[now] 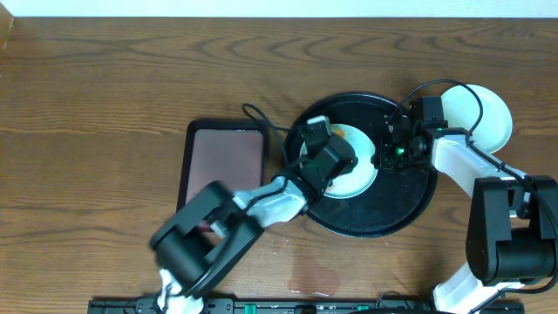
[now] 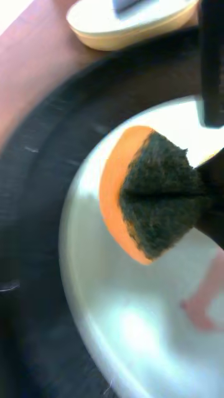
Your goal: Clean dirty plates on tray and stack at the side
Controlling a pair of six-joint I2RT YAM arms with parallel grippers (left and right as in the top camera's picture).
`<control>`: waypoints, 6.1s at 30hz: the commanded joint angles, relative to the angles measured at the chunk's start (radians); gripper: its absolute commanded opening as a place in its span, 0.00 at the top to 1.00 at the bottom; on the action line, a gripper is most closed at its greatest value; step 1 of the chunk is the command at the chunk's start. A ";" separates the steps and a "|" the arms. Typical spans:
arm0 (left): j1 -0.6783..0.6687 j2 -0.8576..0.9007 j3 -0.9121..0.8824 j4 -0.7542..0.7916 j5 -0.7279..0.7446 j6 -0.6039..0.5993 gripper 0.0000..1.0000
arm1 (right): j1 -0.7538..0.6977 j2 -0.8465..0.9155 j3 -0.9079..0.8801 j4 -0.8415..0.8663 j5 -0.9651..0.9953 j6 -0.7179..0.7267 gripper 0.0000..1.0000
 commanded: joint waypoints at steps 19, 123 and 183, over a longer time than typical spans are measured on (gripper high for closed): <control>0.187 0.042 0.008 -0.401 -0.048 0.127 0.92 | 0.017 0.050 -0.018 0.003 -0.015 0.003 0.99; 0.476 -0.640 0.002 -1.084 -0.121 0.235 0.92 | 0.286 -0.536 -0.074 0.126 1.007 -0.139 0.99; 0.476 -0.640 0.002 -1.099 -0.119 0.204 0.92 | -0.005 -0.510 -0.077 0.292 0.861 -0.003 0.99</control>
